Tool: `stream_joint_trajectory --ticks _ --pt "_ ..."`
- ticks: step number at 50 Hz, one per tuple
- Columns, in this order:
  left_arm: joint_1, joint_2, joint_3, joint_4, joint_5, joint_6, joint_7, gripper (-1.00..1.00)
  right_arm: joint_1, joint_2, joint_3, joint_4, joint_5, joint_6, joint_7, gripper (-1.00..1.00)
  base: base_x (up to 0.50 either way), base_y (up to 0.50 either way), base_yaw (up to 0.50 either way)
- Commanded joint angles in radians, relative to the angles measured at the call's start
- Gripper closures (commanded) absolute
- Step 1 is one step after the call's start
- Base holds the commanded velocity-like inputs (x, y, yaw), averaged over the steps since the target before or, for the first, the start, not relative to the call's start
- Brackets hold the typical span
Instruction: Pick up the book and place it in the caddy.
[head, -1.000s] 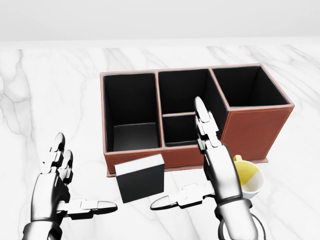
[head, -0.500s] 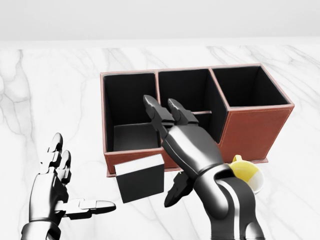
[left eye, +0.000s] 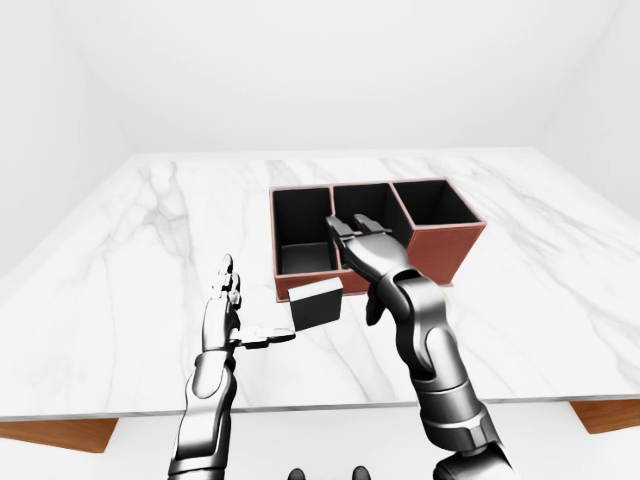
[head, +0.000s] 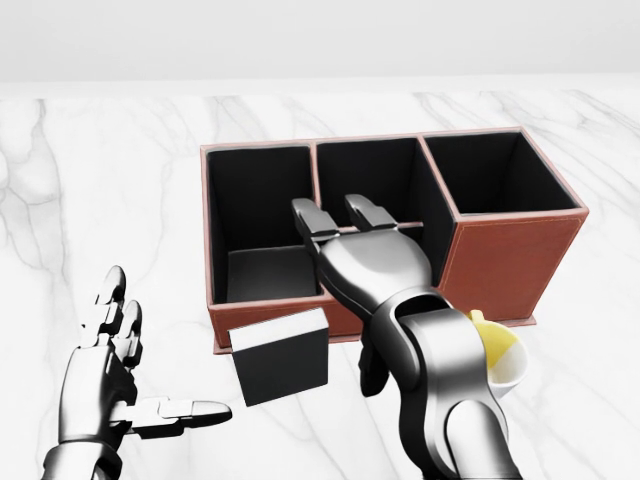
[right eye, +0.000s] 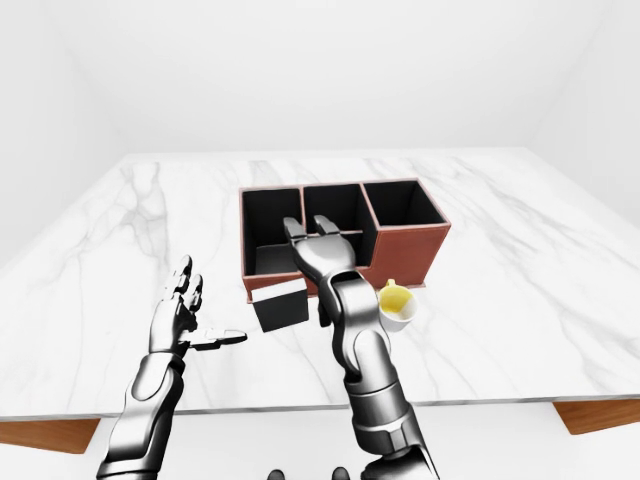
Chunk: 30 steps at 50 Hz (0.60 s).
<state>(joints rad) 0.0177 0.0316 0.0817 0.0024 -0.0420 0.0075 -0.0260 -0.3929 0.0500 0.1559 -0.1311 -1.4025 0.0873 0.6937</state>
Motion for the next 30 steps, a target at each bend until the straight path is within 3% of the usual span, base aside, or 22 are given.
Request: stream_joint_trajectory --ticks 1,30 --pt "-0.002 0.0 0.001 0.008 0.0 -0.006 0.0 -1.0 -0.048 0.033 0.008 0.072 -0.071 0.0 0.004 -1.0 0.0 0.0 0.0" --pt "0.003 0.0 0.002 -0.01 -0.003 0.006 -0.002 -1.0 -0.094 0.056 0.026 0.294 -0.045 0.0 -0.131 -1.0 0.0 0.0 0.0"
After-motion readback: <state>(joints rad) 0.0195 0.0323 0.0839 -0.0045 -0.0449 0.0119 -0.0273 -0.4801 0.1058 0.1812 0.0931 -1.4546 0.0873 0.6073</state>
